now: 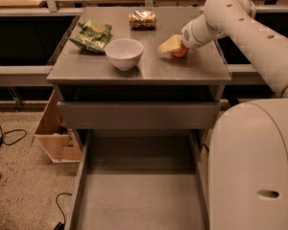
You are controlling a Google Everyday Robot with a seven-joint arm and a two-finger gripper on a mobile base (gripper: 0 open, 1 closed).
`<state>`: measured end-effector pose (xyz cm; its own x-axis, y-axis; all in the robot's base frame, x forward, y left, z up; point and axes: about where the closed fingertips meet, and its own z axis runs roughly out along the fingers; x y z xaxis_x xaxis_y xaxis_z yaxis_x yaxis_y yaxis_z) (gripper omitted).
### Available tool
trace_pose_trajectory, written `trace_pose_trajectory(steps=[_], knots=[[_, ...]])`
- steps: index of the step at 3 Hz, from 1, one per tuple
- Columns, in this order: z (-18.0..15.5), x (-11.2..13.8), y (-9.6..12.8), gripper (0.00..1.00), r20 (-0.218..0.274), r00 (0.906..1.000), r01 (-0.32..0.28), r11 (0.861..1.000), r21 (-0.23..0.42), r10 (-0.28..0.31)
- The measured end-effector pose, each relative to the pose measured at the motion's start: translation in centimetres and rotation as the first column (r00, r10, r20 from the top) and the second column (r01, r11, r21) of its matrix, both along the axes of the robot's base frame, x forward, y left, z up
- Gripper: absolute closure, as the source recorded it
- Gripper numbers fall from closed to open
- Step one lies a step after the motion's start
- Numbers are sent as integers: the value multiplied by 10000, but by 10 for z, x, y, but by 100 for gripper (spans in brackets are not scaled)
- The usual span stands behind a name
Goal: Pick apple from middle drawer and place on counter
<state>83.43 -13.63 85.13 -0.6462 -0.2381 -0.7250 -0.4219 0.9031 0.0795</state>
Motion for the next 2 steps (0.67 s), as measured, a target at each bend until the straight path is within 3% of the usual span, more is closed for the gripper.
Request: trace_pose_trajectory(steps=[1,2], knots=[[25,-5,3,0,454,9988,-192,9996,188,183],[73,-33,2,0,1021,9922,-739,9970,208,715]])
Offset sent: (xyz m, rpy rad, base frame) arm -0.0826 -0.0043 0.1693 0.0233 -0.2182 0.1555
